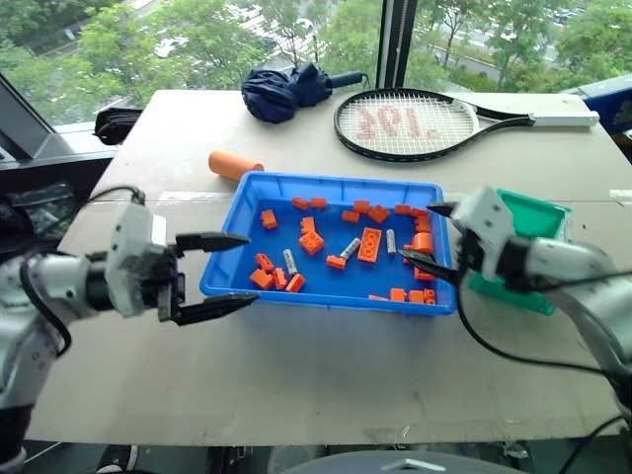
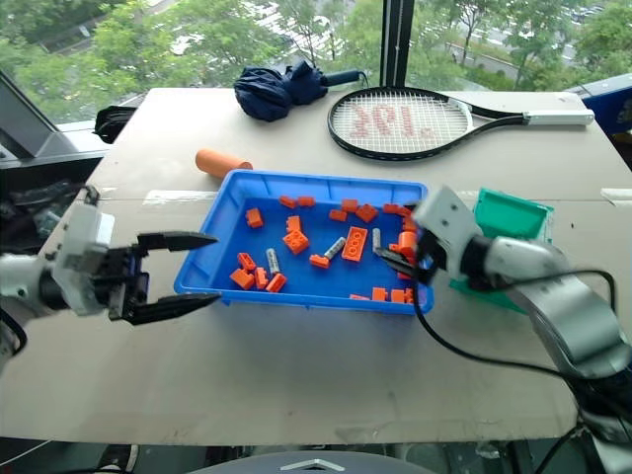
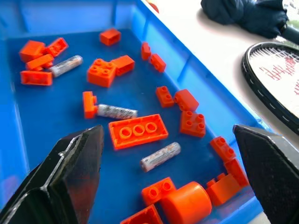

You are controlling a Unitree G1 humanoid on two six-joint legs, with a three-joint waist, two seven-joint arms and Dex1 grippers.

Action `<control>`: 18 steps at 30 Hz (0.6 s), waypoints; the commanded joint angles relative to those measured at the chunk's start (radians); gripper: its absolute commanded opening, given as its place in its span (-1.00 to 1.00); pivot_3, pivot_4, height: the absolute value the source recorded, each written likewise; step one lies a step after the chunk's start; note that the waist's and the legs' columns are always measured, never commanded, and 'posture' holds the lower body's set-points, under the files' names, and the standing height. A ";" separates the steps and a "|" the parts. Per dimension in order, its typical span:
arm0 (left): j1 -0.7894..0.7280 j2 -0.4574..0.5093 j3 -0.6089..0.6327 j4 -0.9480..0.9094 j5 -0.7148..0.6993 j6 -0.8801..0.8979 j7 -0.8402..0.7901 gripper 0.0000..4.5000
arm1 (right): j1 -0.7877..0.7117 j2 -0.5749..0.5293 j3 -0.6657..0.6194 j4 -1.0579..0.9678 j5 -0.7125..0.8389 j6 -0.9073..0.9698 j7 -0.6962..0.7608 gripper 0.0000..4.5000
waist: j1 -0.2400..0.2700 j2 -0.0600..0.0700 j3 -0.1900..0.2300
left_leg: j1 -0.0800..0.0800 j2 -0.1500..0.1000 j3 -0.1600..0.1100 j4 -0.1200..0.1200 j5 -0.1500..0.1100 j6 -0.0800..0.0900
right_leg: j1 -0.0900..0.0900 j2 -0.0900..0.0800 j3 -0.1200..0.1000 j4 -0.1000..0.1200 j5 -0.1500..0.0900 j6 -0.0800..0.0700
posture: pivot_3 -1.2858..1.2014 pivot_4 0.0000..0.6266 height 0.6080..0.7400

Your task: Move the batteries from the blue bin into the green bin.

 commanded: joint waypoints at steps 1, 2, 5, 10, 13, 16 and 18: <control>-0.076 0.048 -0.022 0.025 -0.022 0.043 -0.061 1.00 | -0.123 0.099 0.056 0.136 -0.030 0.171 -0.067 0.98 | -0.003 0.000 0.000 | -0.001 0.000 -0.001 0.000 0.000 -0.001 | -0.001 0.000 -0.001 0.000 0.000 0.000 | 0.03 -0.52 1.00; -0.103 0.057 -0.033 0.029 -0.018 0.051 -0.070 1.00 | -0.159 0.123 0.080 0.187 -0.045 0.185 -0.063 0.98 | -0.004 0.000 0.000 | -0.001 0.000 -0.002 0.000 0.001 -0.002 | -0.001 0.000 -0.002 0.001 0.000 0.000 | 0.03 -0.52 1.00; -0.157 0.063 -0.052 0.030 -0.010 0.073 -0.078 1.00 | -0.213 0.168 0.111 0.279 -0.059 0.245 -0.048 0.98 | -0.003 0.000 0.000 | -0.011 -0.001 -0.005 -0.001 0.004 -0.006 | -0.010 0.001 -0.005 0.002 0.000 0.000 | 0.03 -0.52 1.00; -0.189 0.064 -0.050 0.019 0.012 0.085 -0.080 1.00 | -0.242 0.165 0.154 0.340 -0.086 0.299 -0.019 0.98 | -0.008 0.001 0.000 | -0.024 -0.001 -0.010 0.001 0.004 -0.007 | -0.021 0.001 -0.011 0.003 0.000 0.001 | 0.03 -0.52 1.00; -0.174 0.060 -0.037 0.001 0.010 0.100 -0.075 1.00 | -0.244 0.165 0.144 0.336 -0.078 0.317 -0.008 0.98 | -0.011 0.001 0.000 | -0.024 -0.001 -0.010 0.001 0.004 -0.007 | -0.021 0.001 -0.011 0.003 0.000 0.001 | 0.03 -0.52 1.00; -0.167 0.050 -0.038 0.005 0.022 0.095 -0.076 1.00 | -0.242 0.167 0.139 0.335 -0.078 0.324 -0.001 0.98 | -0.010 0.001 0.000 | -0.024 -0.001 -0.010 0.003 0.005 -0.008 | -0.020 0.001 -0.011 0.005 0.000 0.001 | 0.03 -0.52 1.00; -0.166 0.046 -0.041 0.009 0.029 0.088 -0.077 1.00 | -0.241 0.171 0.141 0.344 -0.085 0.327 0.001 0.98 | -0.010 0.001 0.000 | -0.023 -0.002 -0.010 0.005 0.006 -0.009 | -0.019 0.001 -0.011 0.009 0.000 0.001 | 0.03 -0.52 1.00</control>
